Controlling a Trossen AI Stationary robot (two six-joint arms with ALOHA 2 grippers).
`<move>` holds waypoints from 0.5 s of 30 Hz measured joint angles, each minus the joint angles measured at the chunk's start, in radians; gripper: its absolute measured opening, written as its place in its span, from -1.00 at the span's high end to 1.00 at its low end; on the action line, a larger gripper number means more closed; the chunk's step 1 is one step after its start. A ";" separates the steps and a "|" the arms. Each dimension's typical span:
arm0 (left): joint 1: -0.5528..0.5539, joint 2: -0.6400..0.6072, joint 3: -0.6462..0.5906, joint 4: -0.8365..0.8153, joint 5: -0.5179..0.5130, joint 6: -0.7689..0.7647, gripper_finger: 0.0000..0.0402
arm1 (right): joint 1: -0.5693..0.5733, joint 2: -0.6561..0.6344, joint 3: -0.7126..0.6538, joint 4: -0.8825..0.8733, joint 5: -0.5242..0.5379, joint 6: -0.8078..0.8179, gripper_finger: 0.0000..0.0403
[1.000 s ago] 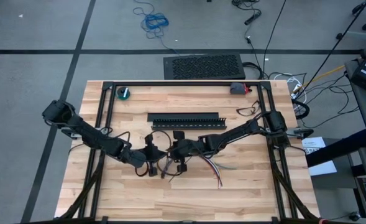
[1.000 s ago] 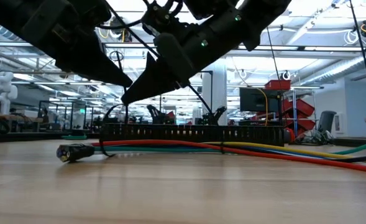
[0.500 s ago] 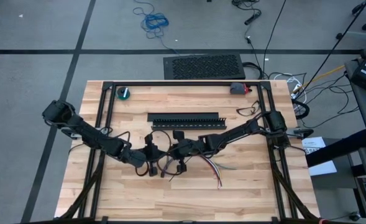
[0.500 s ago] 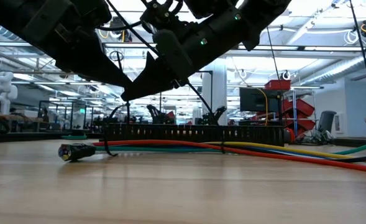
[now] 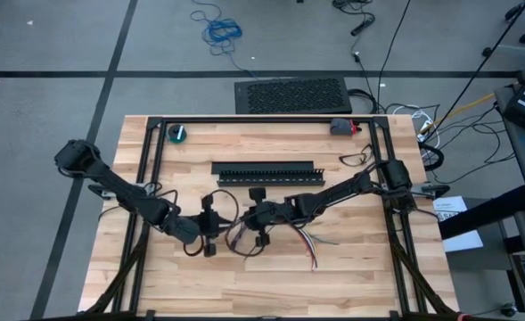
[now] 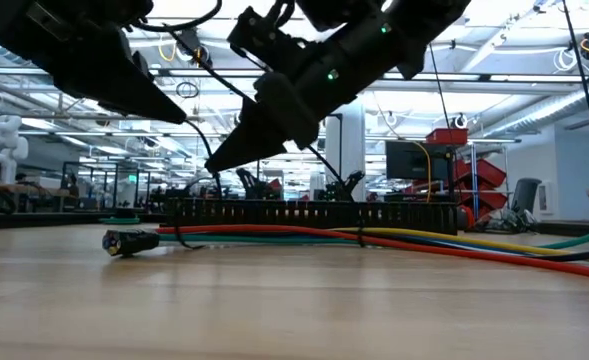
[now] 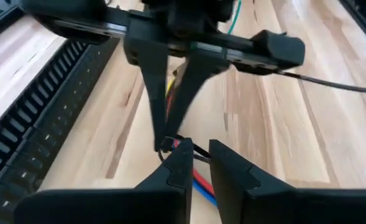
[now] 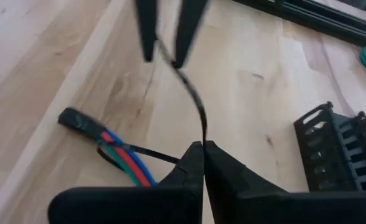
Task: Ziptie cables
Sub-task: Wrap the cables together using a zip tie
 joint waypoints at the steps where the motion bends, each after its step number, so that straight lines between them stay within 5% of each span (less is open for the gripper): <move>1: 0.000 0.010 -0.005 0.011 -0.003 0.001 0.73 | 0.003 0.000 0.000 -0.001 0.000 -0.016 1.00; 9: 0.001 0.066 -0.049 0.092 -0.033 0.113 0.66 | 0.016 -0.008 0.000 0.007 -0.024 -0.132 1.00; 15: 0.008 0.067 -0.049 0.121 0.090 0.349 0.66 | 0.012 -0.011 0.000 -0.003 -0.200 -0.227 1.00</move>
